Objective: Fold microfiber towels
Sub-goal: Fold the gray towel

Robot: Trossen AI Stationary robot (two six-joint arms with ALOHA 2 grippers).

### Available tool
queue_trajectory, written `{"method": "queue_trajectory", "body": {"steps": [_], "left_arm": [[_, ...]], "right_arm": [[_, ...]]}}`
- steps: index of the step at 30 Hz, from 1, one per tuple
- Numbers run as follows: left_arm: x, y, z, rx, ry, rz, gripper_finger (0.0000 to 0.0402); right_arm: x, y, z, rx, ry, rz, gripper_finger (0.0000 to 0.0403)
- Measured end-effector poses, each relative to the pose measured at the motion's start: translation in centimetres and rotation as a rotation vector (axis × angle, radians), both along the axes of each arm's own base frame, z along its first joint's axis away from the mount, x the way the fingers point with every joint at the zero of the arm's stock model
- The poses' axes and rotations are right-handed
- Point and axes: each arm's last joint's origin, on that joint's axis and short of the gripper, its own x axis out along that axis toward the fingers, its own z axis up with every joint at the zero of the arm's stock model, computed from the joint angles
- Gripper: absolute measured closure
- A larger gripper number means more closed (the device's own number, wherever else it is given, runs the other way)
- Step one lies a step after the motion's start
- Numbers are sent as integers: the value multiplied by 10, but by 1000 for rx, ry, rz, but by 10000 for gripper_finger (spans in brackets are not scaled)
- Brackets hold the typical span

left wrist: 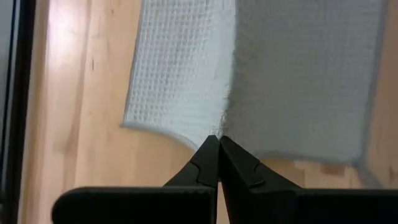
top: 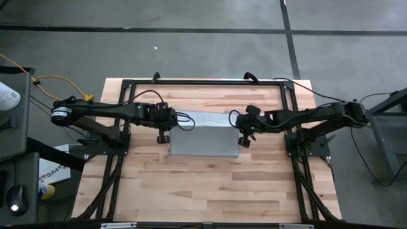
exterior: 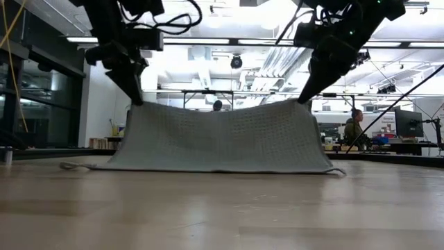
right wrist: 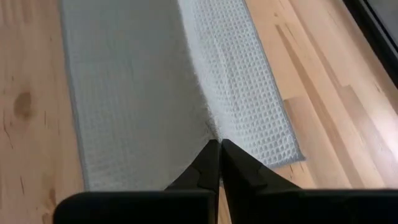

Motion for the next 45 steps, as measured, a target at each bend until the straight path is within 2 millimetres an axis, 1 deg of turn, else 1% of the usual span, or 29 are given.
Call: {"method": "queue_trajectory", "body": {"steps": [3, 5, 11, 17, 23, 26, 30, 35, 45], "left_arm": [[-1, -2, 8, -5, -28, 2, 402], [-5, -3, 9, -8, -13, -3, 402], [-6, -18, 13, -79, -43, -91, 401], [-7, -35, 13, -90, -40, -136, 401], [-9, -45, 13, -97, -37, -163, 402], [-9, -47, 13, -59, -40, -150, 401], [-13, -45, 16, 29, -52, -71, 401], [-20, -41, 21, 107, -74, -10, 401], [-25, -36, 29, 270, -113, 56, 401]], "right_arm": [[0, 3, 0, -1, 0, 14, 400], [-1, 6, 2, -1, -5, 29, 400], [-7, 18, 10, 47, -44, 95, 400], [-13, 28, 19, 68, -91, 123, 400], [-18, 33, 25, 72, -118, 144, 400], [-18, 34, 25, 64, -119, 143, 400], [-19, 33, 24, 45, -100, 127, 400], [-22, 29, 22, -23, -75, 49, 400], [-21, 19, 24, -140, -88, -47, 400]]}}
